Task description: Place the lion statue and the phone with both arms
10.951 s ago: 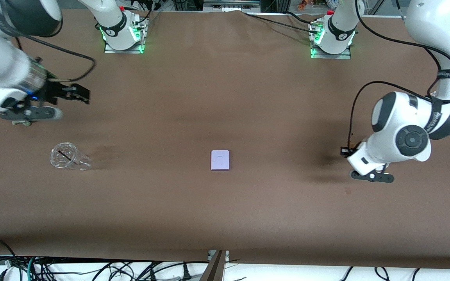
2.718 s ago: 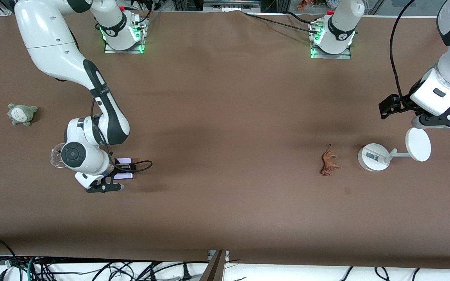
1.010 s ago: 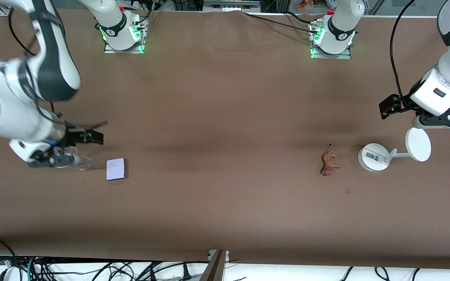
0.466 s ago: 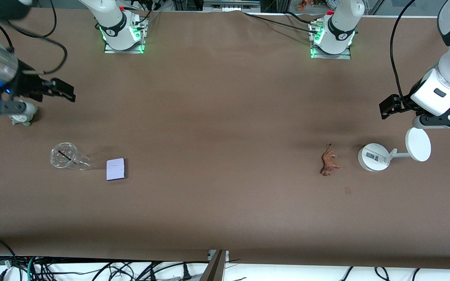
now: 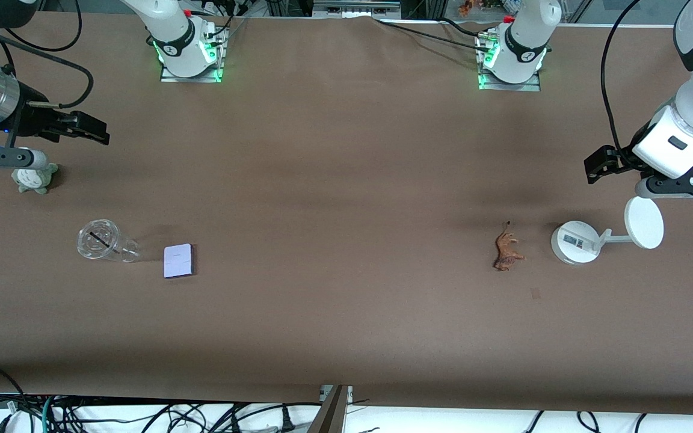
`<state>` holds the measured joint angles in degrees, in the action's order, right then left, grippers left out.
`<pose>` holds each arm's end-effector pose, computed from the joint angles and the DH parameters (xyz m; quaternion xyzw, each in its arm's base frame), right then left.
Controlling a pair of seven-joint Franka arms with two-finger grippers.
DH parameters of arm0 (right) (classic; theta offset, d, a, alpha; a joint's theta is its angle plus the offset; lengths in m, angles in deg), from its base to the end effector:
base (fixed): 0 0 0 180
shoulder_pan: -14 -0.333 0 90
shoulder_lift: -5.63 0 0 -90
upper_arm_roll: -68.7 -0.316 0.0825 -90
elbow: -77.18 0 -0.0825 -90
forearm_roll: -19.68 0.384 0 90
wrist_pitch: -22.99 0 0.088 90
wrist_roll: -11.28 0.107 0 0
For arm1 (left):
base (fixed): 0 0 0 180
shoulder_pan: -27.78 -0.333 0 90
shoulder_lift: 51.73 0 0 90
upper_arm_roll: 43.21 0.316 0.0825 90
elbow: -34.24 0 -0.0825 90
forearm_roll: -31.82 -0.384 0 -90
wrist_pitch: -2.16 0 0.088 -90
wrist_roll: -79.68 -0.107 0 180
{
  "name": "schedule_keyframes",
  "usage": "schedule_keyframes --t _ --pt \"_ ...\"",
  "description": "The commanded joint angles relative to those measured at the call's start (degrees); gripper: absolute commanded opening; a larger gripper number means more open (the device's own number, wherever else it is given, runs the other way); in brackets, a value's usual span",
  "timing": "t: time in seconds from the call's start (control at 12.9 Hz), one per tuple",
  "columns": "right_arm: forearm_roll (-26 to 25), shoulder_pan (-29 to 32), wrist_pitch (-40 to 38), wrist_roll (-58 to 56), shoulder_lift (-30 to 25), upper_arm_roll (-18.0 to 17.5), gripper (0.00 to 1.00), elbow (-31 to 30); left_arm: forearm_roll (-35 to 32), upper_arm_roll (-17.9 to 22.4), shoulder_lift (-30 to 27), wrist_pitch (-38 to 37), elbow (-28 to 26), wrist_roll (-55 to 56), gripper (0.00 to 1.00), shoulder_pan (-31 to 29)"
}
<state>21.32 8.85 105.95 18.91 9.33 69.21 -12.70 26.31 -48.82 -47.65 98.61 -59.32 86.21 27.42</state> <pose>0.5558 0.0486 0.5800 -0.9953 0.0256 0.0935 0.0040 0.5806 -0.0423 0.5648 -0.9990 -0.0054 0.0056 0.0450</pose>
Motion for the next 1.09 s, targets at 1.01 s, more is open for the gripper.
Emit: schedule_keyframes --t 1.01 --pt "-1.4 1.7 1.2 -0.3 -4.0 -0.2 1.0 -4.5 1.3 0.3 -0.7 -0.4 -0.2 -0.8 1.0 0.0"
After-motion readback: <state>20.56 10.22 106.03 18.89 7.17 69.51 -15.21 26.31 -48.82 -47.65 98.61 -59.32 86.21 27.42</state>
